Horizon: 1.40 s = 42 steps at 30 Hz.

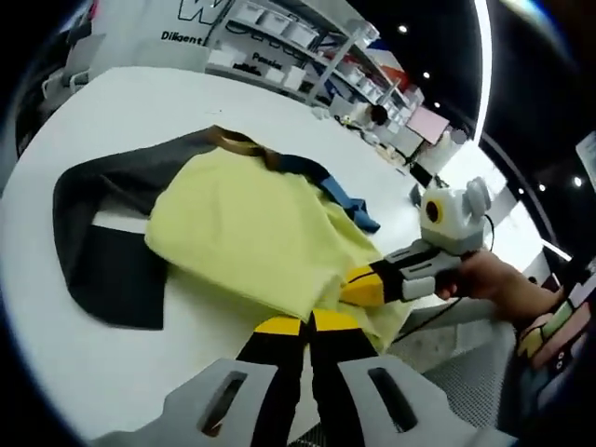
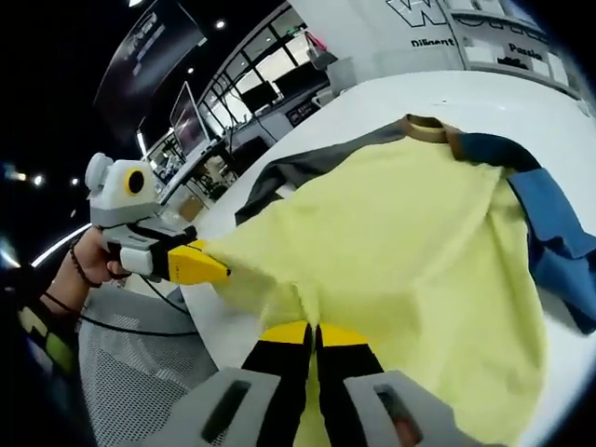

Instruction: Fold the garment on the visible template until the final outline fits inside the template.

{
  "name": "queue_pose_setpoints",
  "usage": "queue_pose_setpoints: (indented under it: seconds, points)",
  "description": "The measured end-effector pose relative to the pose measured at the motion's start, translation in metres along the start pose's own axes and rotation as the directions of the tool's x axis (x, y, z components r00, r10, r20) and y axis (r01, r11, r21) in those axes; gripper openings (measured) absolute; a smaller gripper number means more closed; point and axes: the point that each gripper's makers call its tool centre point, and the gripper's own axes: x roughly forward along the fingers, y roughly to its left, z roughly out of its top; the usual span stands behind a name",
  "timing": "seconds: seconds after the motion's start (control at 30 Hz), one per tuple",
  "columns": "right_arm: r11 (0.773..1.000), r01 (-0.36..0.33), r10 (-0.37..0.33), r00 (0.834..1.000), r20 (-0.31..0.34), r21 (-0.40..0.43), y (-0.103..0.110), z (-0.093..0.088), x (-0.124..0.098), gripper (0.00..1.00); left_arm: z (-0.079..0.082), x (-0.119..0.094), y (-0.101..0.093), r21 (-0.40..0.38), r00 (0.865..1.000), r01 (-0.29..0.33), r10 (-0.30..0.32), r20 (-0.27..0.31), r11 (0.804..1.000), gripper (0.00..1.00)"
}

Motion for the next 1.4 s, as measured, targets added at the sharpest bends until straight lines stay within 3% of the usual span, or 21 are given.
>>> queue_pose_setpoints:
  seconds: [0.1,0.17,0.53,0.6,0.63,0.8,1.0,1.17,1.2,1.27,1.4]
  points:
    - [0.998,0.024,-0.024,1.0,0.004,-0.052,0.0,0.002,0.0,0.0,-0.002,-0.007,0.001,0.019,1.0,0.003,-0.003,-0.01,1.0,0.0]
    - [0.999,-0.018,0.018,1.0,0.008,-0.03,0.01,0.004,-0.001,0.0,-0.006,-0.013,0.002,0.027,1.0,-0.009,0.01,-0.028,1.0,0.0]
    - [0.989,-0.095,0.091,0.995,-0.039,-0.114,0.036,-0.001,0.003,0.0,-0.021,-0.036,0.008,-0.046,0.995,-0.04,0.036,-0.088,0.998,0.0]
    - [0.986,-0.106,0.101,0.994,-0.047,-0.125,0.039,-0.002,0.004,0.0,-0.024,-0.039,0.011,-0.041,0.992,-0.07,0.065,-0.111,0.997,0.0]
    - [0.984,-0.117,0.111,0.992,-0.055,-0.136,0.042,-0.003,0.005,0.0,-0.029,-0.042,0.015,0.005,0.986,-0.084,0.084,-0.143,0.996,0.0]
    - [0.976,-0.138,0.124,0.988,-0.09,-0.167,0.049,-0.009,0.008,0.0,-0.035,-0.044,0.02,0.016,0.977,-0.112,0.113,-0.181,0.994,0.0]
    - [0.962,-0.173,0.144,0.979,-0.144,-0.212,0.059,-0.019,0.013,0.0,-0.051,-0.046,0.034,0.043,0.949,-0.169,0.174,-0.263,0.985,0.0]
    - [0.951,-0.168,0.116,0.972,-0.202,-0.259,0.06,-0.031,0.019,0.0,-0.061,-0.047,0.046,0.084,0.924,-0.207,0.223,-0.31,0.975,0.0]
    - [0.95,-0.164,0.11,0.973,-0.204,-0.267,0.058,-0.031,0.018,0.0,-0.062,-0.047,0.047,0.087,0.922,-0.209,0.226,-0.314,0.974,0.0]
    - [0.95,-0.152,0.098,0.975,-0.202,-0.272,0.055,-0.03,0.017,0.0,-0.068,-0.049,0.053,0.111,0.905,-0.23,0.254,-0.341,0.967,0.0]
    - [0.961,-0.079,0.042,0.989,-0.143,-0.264,0.035,-0.017,0.011,0.08,-0.075,-0.049,0.057,0.114,0.896,-0.229,0.255,-0.363,0.967,0.0]
